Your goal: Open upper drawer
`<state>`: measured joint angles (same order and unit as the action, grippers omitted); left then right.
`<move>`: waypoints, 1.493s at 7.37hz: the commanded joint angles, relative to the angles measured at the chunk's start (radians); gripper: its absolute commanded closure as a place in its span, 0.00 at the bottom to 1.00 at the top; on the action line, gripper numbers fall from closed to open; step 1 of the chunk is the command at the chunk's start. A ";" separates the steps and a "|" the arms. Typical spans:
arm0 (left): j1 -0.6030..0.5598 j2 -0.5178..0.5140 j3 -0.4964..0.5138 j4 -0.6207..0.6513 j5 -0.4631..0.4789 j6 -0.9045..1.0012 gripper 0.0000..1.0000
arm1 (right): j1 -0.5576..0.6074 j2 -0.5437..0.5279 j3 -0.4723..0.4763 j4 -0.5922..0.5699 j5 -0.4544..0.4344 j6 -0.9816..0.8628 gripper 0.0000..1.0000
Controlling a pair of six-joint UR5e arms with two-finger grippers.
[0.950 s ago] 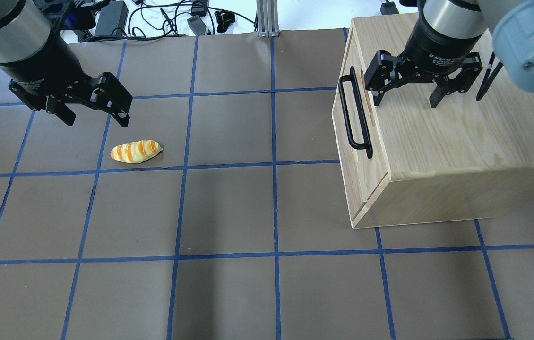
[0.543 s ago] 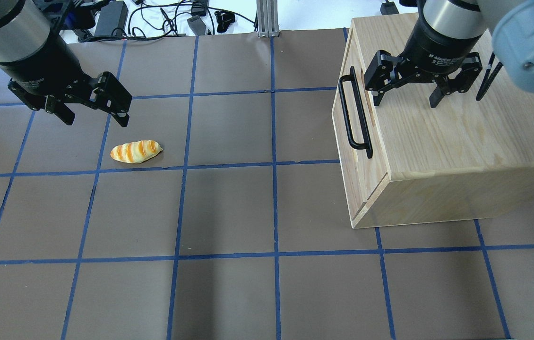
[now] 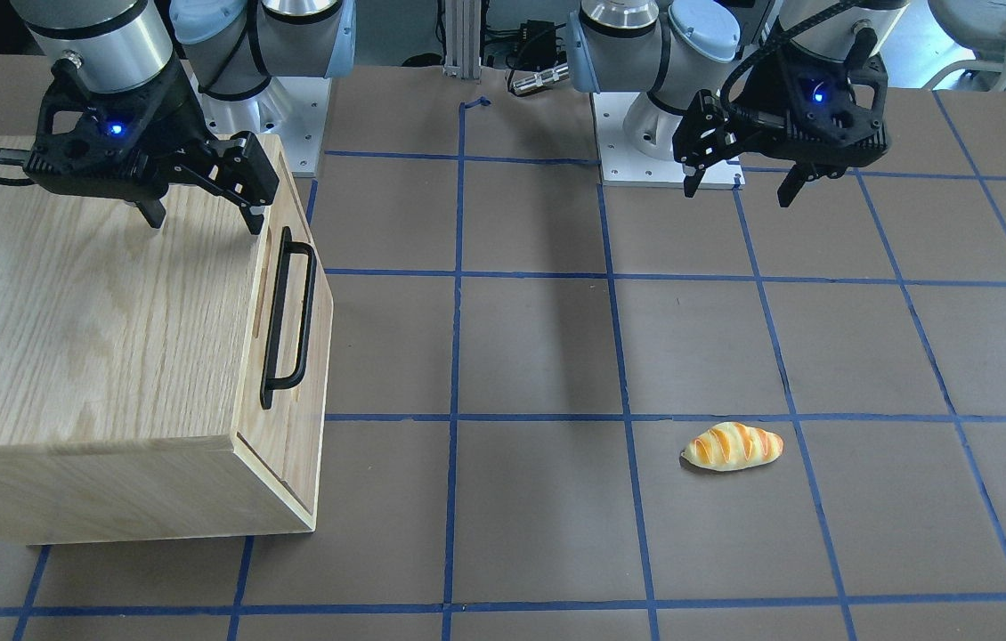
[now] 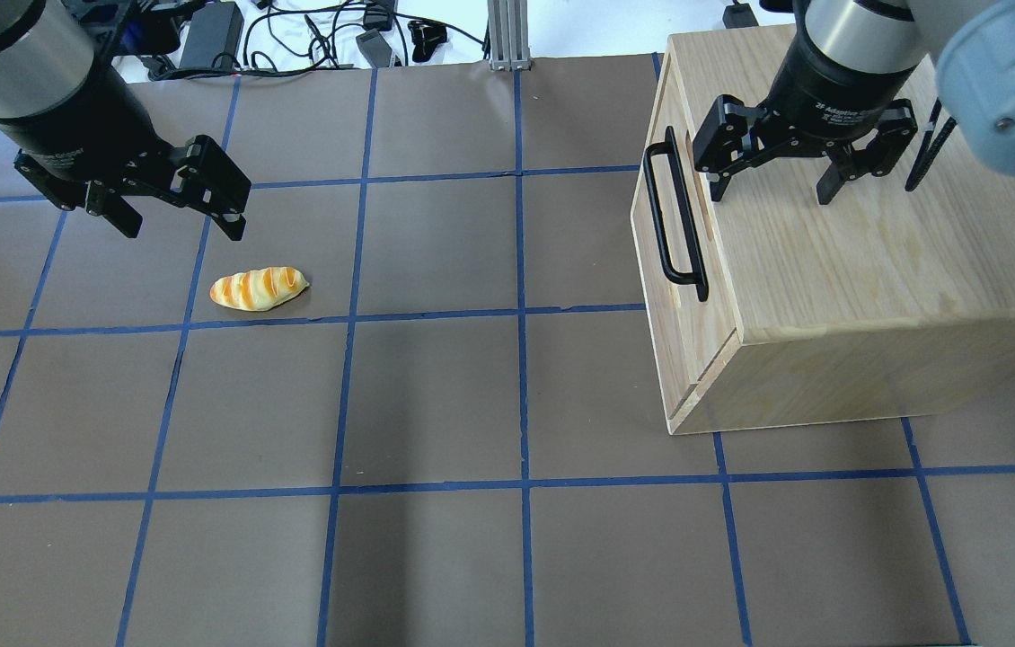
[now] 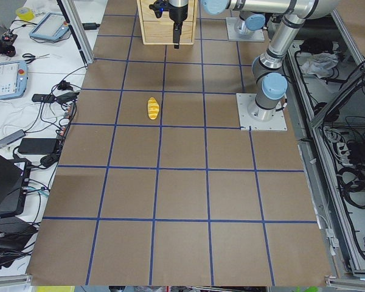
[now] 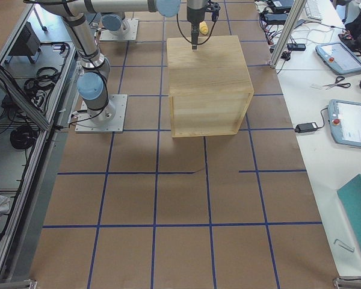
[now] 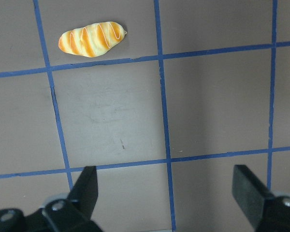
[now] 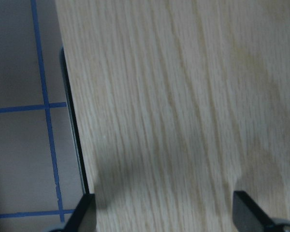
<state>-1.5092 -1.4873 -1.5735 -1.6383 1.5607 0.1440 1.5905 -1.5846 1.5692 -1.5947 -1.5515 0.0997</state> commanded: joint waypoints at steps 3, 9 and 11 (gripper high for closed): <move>-0.002 -0.024 -0.002 0.107 -0.081 -0.009 0.00 | 0.000 0.000 0.000 0.001 0.001 0.000 0.00; -0.274 -0.186 0.001 0.398 -0.172 -0.306 0.00 | 0.000 0.000 0.000 -0.001 0.001 0.000 0.00; -0.321 -0.246 0.007 0.452 -0.175 -0.387 0.00 | 0.000 0.000 0.000 0.001 0.001 0.000 0.00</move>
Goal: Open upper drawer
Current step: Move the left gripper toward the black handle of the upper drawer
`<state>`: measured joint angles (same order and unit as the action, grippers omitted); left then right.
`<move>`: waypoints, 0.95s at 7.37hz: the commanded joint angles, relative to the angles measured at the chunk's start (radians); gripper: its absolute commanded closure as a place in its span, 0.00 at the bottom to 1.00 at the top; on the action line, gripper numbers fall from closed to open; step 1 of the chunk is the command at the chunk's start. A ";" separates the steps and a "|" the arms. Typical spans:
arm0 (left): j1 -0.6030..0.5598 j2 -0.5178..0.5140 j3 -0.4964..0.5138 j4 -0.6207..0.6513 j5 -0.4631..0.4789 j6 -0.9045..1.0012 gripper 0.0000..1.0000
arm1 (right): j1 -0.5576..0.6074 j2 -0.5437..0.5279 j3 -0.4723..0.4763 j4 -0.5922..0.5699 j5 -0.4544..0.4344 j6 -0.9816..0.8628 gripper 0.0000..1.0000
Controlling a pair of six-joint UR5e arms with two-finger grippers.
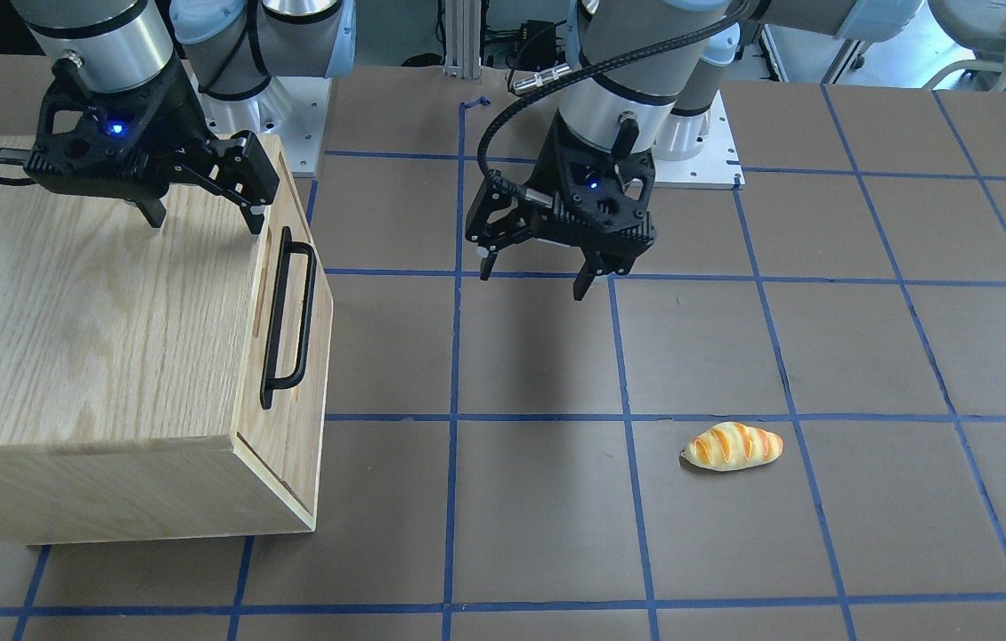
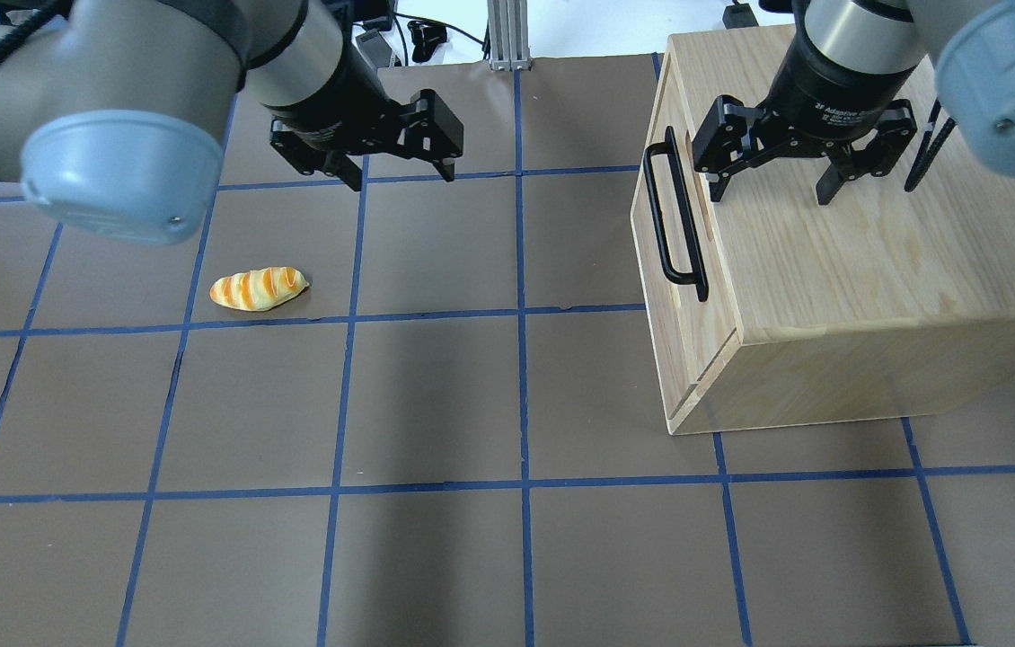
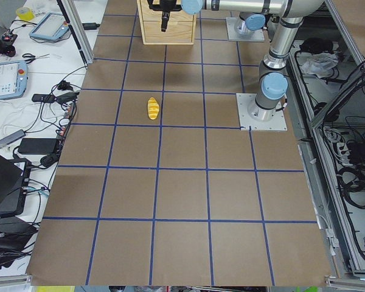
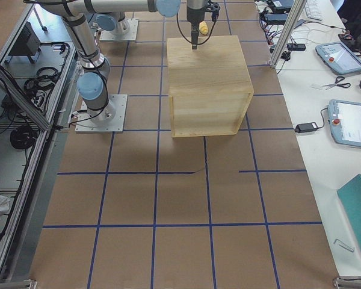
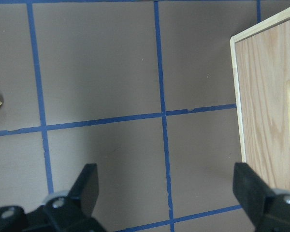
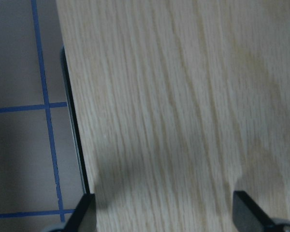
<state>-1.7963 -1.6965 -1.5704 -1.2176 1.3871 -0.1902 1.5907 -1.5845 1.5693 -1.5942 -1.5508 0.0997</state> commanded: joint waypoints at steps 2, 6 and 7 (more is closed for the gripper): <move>-0.076 -0.092 0.016 0.106 -0.051 -0.176 0.00 | 0.000 0.000 0.000 -0.001 0.000 0.000 0.00; -0.147 -0.184 0.111 0.112 -0.065 -0.386 0.00 | 0.000 0.000 0.000 -0.001 0.000 0.000 0.00; -0.164 -0.201 0.128 0.112 -0.065 -0.417 0.00 | 0.000 0.000 0.000 -0.001 -0.002 0.000 0.00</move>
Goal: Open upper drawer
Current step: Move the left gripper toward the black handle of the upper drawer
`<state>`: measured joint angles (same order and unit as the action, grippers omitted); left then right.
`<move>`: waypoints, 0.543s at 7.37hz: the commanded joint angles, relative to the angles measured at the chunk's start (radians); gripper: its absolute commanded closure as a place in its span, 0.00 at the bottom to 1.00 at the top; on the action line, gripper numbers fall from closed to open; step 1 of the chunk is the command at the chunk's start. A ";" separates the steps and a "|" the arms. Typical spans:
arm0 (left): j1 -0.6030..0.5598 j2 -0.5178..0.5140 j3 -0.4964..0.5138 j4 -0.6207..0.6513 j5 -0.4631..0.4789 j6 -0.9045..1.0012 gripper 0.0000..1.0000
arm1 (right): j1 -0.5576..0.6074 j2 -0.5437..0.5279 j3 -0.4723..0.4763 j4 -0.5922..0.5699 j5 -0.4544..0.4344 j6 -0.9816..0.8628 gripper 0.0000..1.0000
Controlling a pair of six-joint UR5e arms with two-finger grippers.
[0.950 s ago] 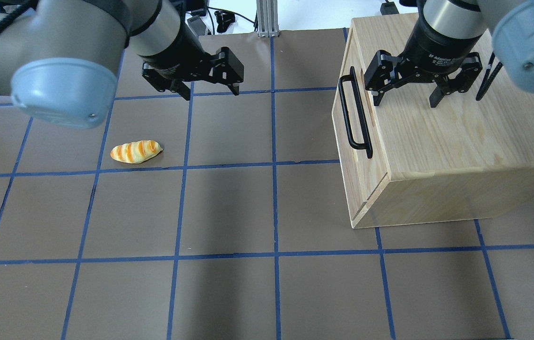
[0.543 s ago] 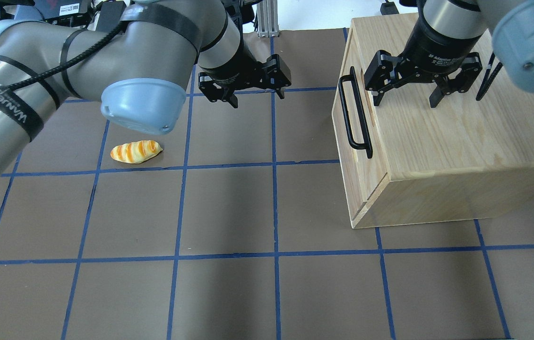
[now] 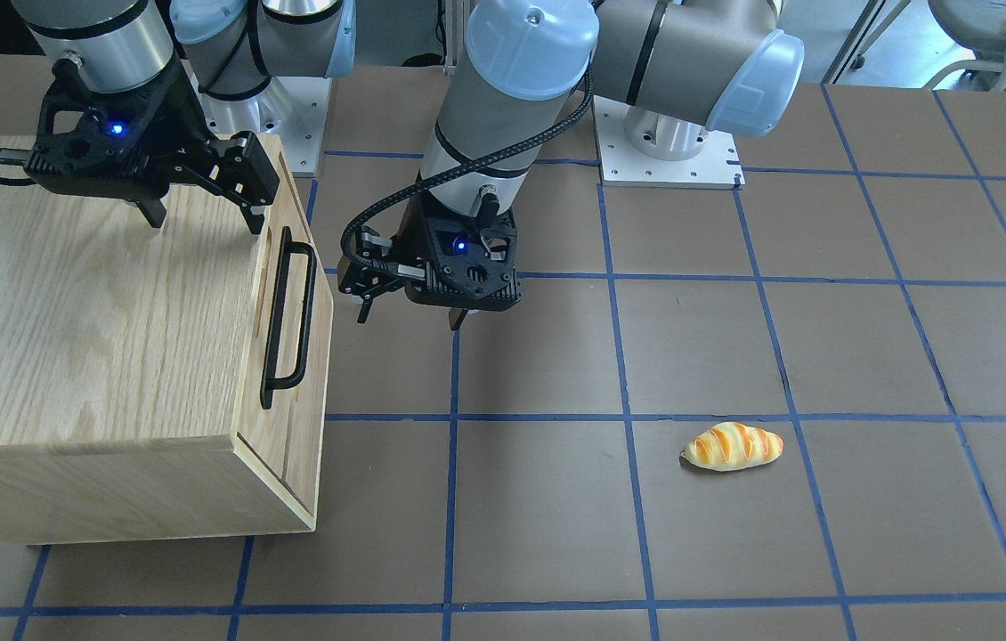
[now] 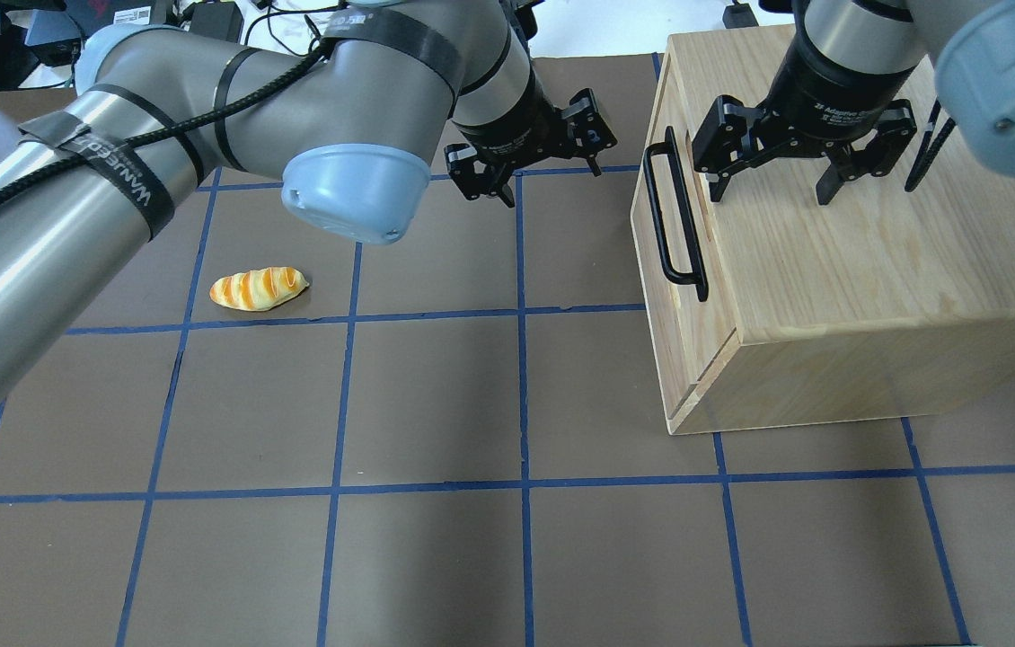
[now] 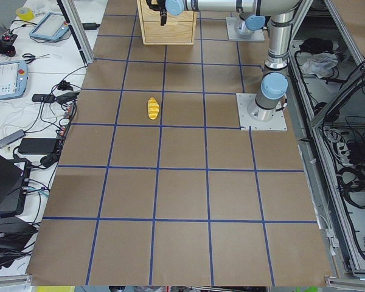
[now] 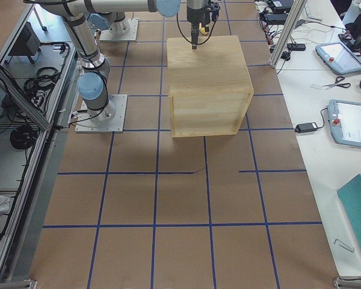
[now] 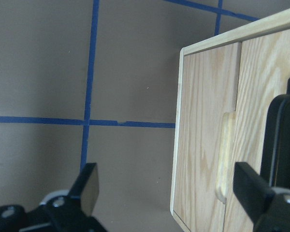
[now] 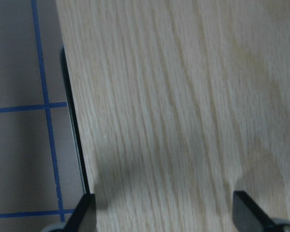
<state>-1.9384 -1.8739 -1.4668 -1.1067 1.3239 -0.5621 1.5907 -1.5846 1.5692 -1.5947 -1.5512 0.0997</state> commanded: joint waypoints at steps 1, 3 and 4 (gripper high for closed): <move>-0.039 -0.037 0.028 0.004 0.000 -0.048 0.00 | 0.000 0.000 0.000 0.001 -0.001 0.000 0.00; -0.056 -0.063 0.028 0.041 -0.003 -0.085 0.00 | 0.000 0.000 0.000 0.001 0.000 0.000 0.00; -0.056 -0.073 0.031 0.041 -0.008 -0.094 0.00 | 0.000 0.000 0.000 0.001 0.000 0.000 0.00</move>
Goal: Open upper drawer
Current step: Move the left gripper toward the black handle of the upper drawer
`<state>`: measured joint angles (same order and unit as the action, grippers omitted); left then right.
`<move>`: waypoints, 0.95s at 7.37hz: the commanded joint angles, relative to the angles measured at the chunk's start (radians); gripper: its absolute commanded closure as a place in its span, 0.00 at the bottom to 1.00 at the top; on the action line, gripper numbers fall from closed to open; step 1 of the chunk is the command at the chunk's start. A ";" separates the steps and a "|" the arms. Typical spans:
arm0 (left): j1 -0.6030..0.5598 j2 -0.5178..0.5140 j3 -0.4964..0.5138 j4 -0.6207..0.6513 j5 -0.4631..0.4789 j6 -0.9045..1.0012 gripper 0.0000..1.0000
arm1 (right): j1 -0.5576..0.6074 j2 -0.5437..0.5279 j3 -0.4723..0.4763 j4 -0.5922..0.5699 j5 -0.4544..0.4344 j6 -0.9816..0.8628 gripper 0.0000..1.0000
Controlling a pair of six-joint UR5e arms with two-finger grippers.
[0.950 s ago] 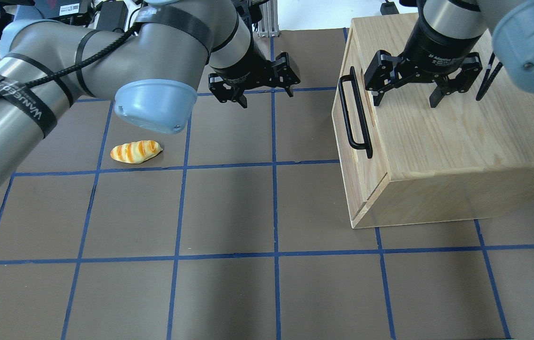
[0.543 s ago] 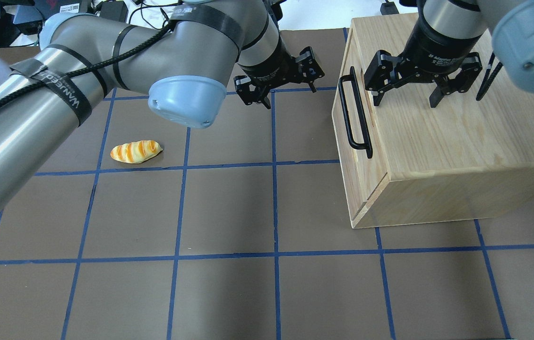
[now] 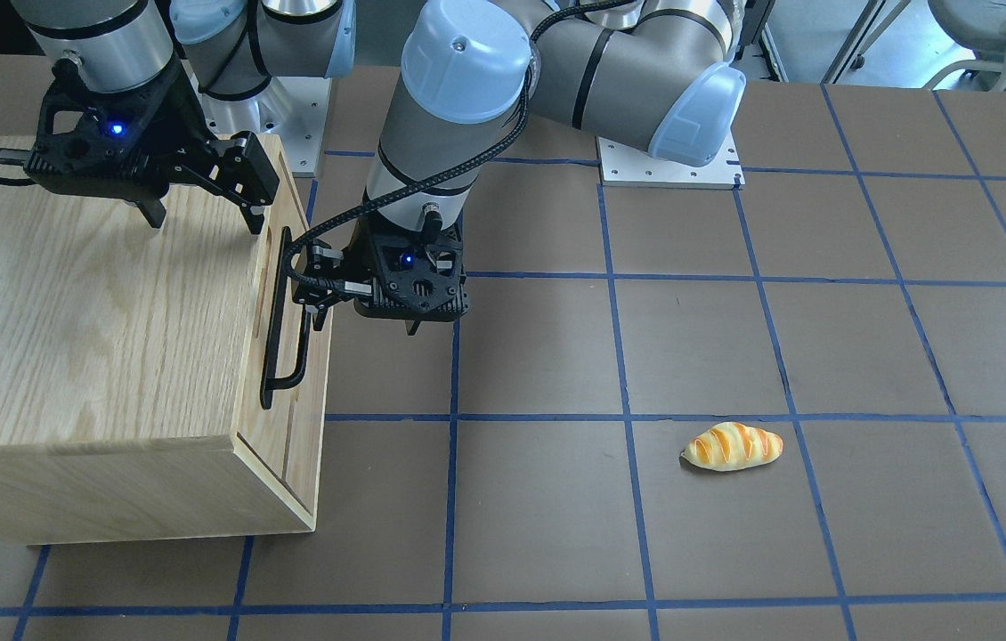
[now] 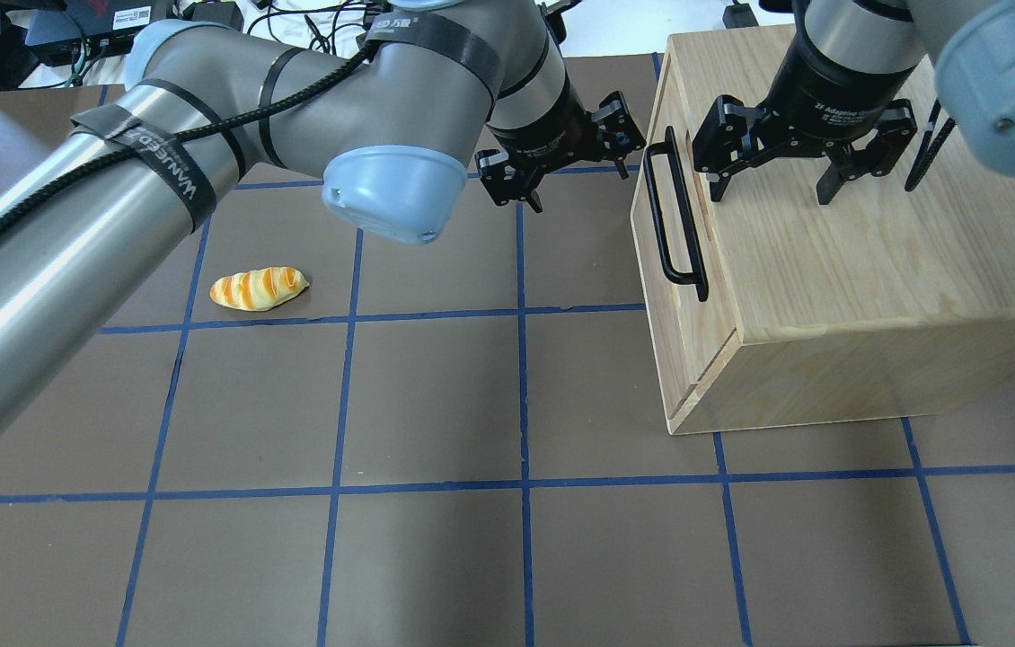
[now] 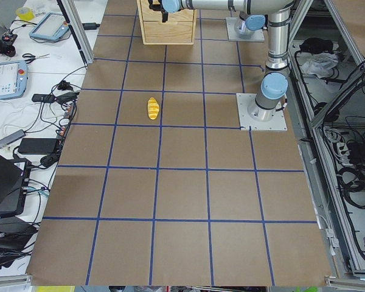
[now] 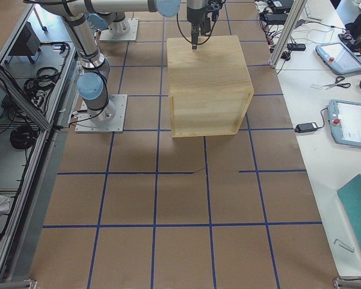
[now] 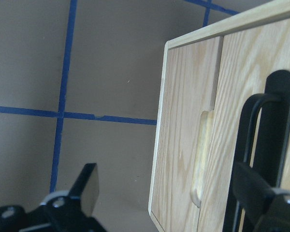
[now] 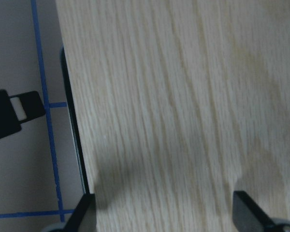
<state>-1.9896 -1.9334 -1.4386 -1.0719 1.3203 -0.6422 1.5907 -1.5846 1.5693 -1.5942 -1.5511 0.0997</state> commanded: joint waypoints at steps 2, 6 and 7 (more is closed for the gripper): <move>-0.014 -0.032 0.033 0.006 -0.029 -0.065 0.00 | 0.000 0.000 0.000 0.000 0.000 0.000 0.00; -0.040 -0.048 0.037 -0.002 -0.029 -0.094 0.00 | 0.000 0.000 0.000 0.000 0.000 0.000 0.00; -0.040 -0.050 0.035 -0.006 -0.027 -0.096 0.00 | 0.000 0.000 0.000 -0.001 0.000 0.000 0.00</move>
<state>-2.0284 -1.9816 -1.4026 -1.0737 1.2919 -0.7356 1.5907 -1.5846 1.5692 -1.5941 -1.5509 0.0997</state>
